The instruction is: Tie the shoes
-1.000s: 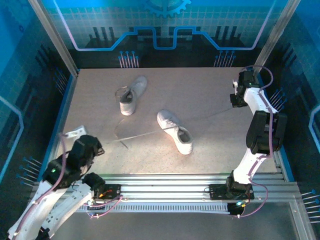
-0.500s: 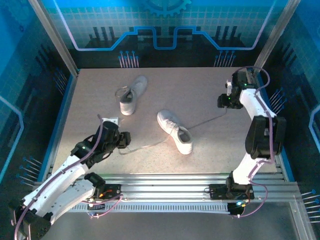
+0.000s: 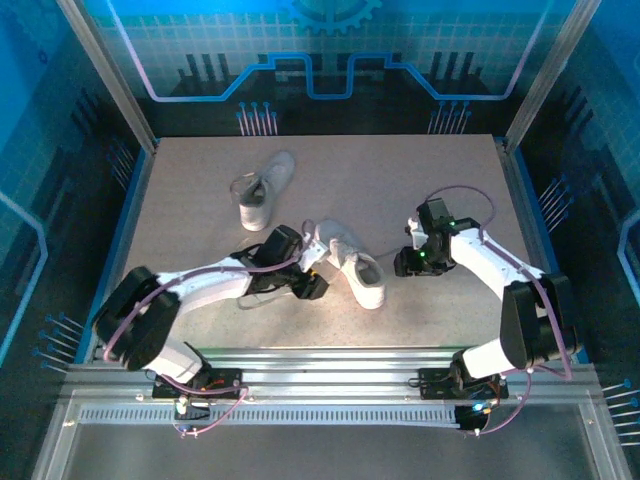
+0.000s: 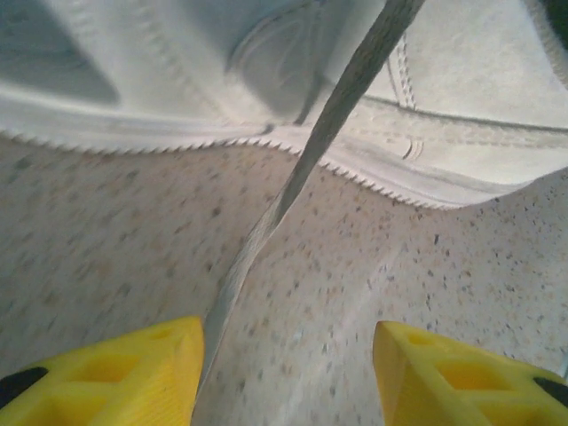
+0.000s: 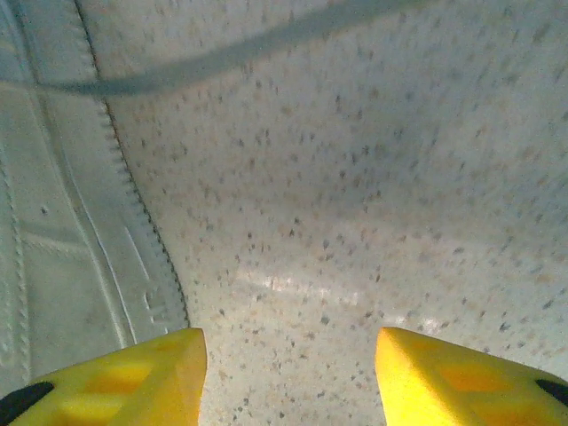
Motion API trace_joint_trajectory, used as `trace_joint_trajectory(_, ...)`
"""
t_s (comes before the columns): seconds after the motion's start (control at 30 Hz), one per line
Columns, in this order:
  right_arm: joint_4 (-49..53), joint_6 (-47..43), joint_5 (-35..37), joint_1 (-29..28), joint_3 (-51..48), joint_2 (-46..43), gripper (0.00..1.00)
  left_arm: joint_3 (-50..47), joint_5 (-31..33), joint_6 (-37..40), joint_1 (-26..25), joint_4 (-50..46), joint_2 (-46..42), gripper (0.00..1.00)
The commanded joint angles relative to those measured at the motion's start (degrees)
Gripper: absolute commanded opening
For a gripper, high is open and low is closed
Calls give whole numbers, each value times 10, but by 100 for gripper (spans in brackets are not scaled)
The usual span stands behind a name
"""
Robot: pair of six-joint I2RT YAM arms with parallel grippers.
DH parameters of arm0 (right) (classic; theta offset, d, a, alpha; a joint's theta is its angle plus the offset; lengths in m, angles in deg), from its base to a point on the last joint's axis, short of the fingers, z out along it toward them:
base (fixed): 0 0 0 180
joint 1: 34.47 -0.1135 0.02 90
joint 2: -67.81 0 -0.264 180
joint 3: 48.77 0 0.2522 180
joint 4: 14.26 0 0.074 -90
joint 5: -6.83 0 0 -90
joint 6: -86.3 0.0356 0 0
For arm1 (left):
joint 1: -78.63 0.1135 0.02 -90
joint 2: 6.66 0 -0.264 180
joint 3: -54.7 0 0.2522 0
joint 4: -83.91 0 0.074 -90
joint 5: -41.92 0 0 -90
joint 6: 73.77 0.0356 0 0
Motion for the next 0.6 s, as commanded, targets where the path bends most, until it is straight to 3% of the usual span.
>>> trace_joint_trajectory(0.0, -5, 23, -17, -15, -24, -22, 52, 26, -28, 52, -10, 62, 49, 54)
trace_joint_trajectory(0.33, -21, 39, -38, -27, -72, -46, 52, 15, 35, 60, -22, 87, 133, 50)
trace_joint_trajectory(0.4, -33, 44, -49, -29, -81, -45, 52, 5, 48, 53, -22, 93, 137, 41)
trace_joint_trajectory(0.5, -60, 58, -76, -35, -97, -41, 52, -26, 58, 34, -18, 125, 111, 5)
trace_joint_trajectory(0.57, -75, 65, -108, -39, -101, -30, 52, -56, 55, 10, -7, 148, 68, 0)
